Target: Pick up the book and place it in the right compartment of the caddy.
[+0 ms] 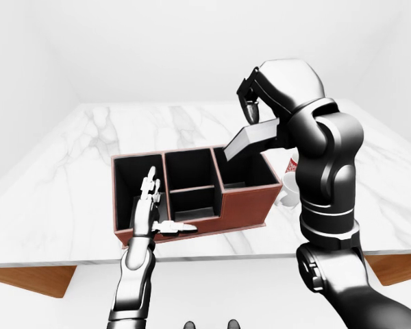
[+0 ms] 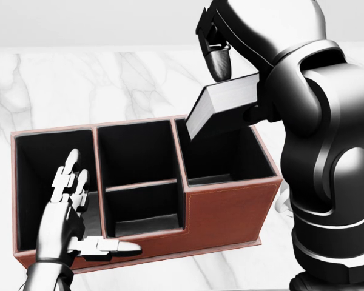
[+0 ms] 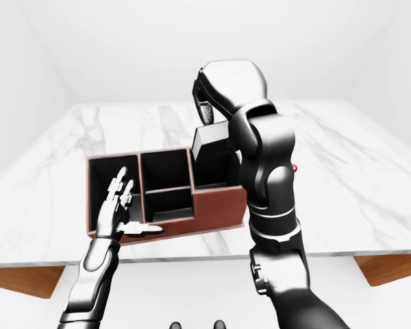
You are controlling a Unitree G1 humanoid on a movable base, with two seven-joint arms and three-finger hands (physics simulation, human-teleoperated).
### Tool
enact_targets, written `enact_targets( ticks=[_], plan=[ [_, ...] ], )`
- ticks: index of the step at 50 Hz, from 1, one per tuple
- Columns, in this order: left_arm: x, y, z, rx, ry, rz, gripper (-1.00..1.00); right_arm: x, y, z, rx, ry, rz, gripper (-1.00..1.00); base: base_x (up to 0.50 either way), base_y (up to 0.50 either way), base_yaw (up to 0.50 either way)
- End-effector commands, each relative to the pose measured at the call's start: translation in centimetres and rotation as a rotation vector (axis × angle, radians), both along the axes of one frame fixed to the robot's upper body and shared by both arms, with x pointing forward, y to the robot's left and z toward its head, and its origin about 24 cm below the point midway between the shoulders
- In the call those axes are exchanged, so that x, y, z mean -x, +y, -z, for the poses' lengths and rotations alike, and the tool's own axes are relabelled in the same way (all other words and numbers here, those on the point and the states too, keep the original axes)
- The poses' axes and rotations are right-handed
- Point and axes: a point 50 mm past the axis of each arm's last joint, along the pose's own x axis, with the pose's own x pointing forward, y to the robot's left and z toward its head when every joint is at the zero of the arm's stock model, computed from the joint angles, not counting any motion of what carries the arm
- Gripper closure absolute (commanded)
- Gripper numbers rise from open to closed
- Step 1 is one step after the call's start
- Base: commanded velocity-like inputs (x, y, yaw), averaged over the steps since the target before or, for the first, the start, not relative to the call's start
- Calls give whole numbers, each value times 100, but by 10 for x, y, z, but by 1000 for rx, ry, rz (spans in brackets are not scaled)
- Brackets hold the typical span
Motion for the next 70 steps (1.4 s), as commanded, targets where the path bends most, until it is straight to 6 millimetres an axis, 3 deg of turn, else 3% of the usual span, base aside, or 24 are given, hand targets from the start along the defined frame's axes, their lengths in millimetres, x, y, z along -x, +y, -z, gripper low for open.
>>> enact_targets(
  ticks=[1, 32, 60, 61, 62, 64, 70],
  plan=[
    [0, 1, -1, 5, 2, -2, -100, -13, 10, 8, -2, 70, -25, 100, 0, 0, 0],
    [1, 1, -2, 11, 2, 1, -100, -51, 0, 42, -25, 317, -20, 100, 0, 0, 0],
    [2, -1, -2, 9, -2, 7, -100, -84, -27, 61, -97, 527, 21, 100, 0, 0, 0],
    [2, -1, -2, 10, -2, 7, -100, -85, -27, 61, -101, 536, 20, 87, 0, 0, 0],
    [2, -1, -2, 10, -1, 7, -100, -85, -27, 62, -102, 539, 19, 36, 0, 0, 0],
    [2, -1, -3, 9, -1, 7, -100, -86, -27, 63, -102, 546, 19, -100, 0, 0, 0],
    [2, 0, -4, 8, -3, 9, -100, -88, -27, 61, -110, 555, 14, -100, 0, 0, 0]
  ],
)
